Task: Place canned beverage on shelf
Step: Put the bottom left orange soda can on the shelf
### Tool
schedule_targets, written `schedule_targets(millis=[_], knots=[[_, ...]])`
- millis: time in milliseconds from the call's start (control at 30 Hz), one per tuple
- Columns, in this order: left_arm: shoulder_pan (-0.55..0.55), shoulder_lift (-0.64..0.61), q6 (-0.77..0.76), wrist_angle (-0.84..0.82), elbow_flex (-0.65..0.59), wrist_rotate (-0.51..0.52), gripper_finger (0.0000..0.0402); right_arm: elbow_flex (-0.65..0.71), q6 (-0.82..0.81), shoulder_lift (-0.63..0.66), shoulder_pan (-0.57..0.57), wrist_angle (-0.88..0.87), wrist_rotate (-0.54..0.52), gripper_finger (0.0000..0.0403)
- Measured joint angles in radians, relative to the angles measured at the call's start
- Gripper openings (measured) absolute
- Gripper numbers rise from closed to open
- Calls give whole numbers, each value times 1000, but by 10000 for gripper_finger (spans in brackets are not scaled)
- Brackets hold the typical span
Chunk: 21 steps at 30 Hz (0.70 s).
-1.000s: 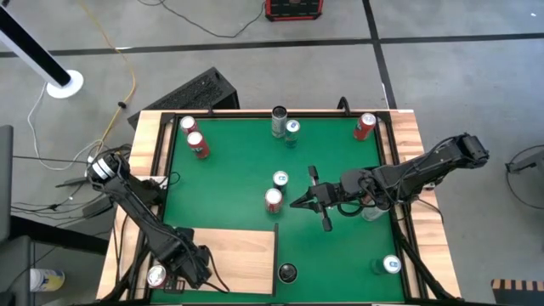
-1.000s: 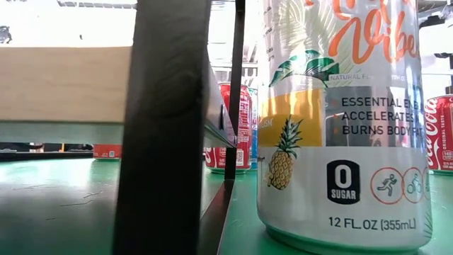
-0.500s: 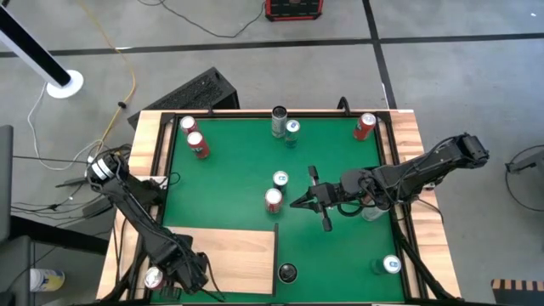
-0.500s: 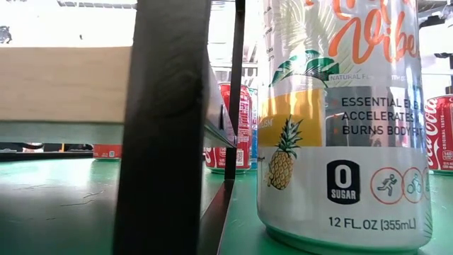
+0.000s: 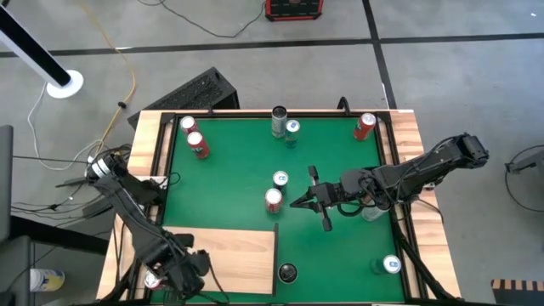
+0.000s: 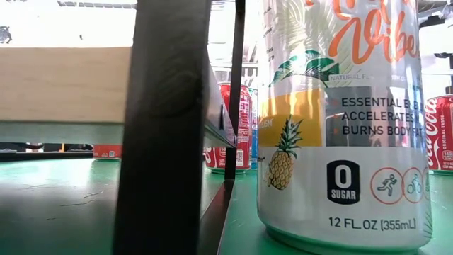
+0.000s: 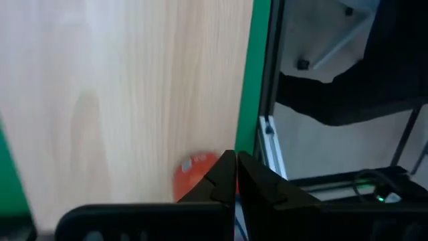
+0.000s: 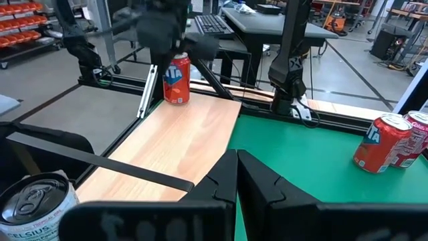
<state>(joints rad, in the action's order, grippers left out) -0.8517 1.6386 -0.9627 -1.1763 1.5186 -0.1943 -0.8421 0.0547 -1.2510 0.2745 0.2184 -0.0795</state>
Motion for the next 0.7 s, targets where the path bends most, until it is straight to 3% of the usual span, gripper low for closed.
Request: schedule_targets(millis=[267,467,700], knots=[[-154,-3,-143,-232,213,100,0,0,0,0,0,-3,0,36],[-324,-4,-206,-225,190,211,9,0,6,0,0,-10,0,36],[-351,-3,-376,-296,181,288,75,0,9,0,-2,-6,0,36]])
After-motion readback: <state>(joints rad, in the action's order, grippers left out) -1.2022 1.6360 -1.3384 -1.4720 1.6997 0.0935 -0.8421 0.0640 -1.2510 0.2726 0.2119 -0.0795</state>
